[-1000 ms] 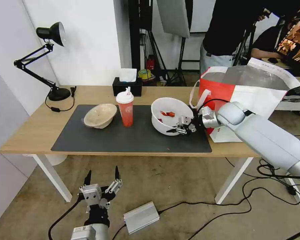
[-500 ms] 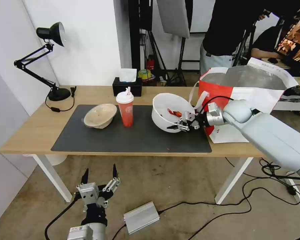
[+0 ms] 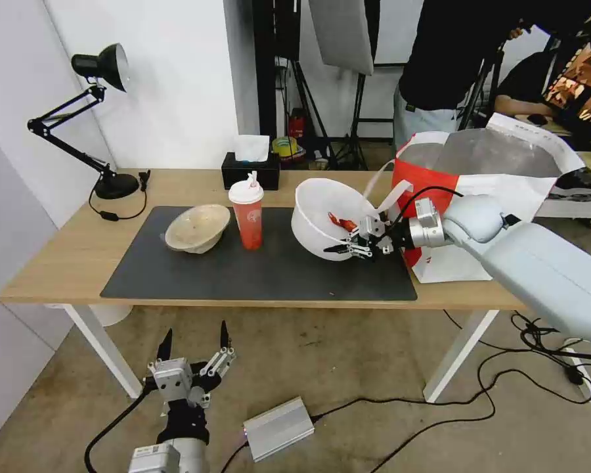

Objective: Pick up the trash from the table and place it into the takeout bag.

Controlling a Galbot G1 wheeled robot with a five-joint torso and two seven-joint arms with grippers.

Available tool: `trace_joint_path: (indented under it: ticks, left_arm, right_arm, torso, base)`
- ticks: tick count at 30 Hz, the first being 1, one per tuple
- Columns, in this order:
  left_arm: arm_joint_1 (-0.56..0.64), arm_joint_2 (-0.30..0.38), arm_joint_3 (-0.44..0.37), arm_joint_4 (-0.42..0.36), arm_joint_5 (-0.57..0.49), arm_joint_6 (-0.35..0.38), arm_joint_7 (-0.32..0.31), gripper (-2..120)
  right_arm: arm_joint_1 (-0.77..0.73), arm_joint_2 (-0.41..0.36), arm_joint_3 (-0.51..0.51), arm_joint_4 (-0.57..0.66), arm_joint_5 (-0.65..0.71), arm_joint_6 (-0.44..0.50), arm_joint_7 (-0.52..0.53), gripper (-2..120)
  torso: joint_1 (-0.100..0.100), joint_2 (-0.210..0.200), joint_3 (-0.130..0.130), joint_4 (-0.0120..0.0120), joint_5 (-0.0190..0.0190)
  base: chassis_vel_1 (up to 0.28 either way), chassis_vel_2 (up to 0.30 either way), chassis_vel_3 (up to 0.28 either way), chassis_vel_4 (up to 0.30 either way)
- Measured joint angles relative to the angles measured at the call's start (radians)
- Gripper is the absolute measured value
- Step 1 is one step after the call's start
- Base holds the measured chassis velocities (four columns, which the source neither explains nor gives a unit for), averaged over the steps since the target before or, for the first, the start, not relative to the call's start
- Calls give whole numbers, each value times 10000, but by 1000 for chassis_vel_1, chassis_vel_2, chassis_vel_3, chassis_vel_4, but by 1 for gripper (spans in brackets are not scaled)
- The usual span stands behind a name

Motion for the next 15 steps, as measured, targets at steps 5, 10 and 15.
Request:
trace_joint_path:
  ticks: [5, 10, 15]
  left_arm:
    - [-77, 49, -29, 7, -127, -3, 105, 100]
    - [-138, 124, -60, 26, -208, -6, 139, 100]
    - [-140, 142, -61, 30, -215, -6, 143, 100]
  right_arm:
    - [18, -126, 39, 339, 114, -87, 6, 0]
    - [80, -226, 171, 520, 193, -148, 6, 0]
    - [91, -320, 238, 706, 315, -220, 21, 0]
  torso:
    - [0, 0, 0, 0, 0]
    - [0, 0, 0, 0, 0]
    - [0, 0, 0, 0, 0]
  base:
    - [0, 0, 0, 0]
    - [0, 0, 0, 0]
    - [0, 0, 0, 0]
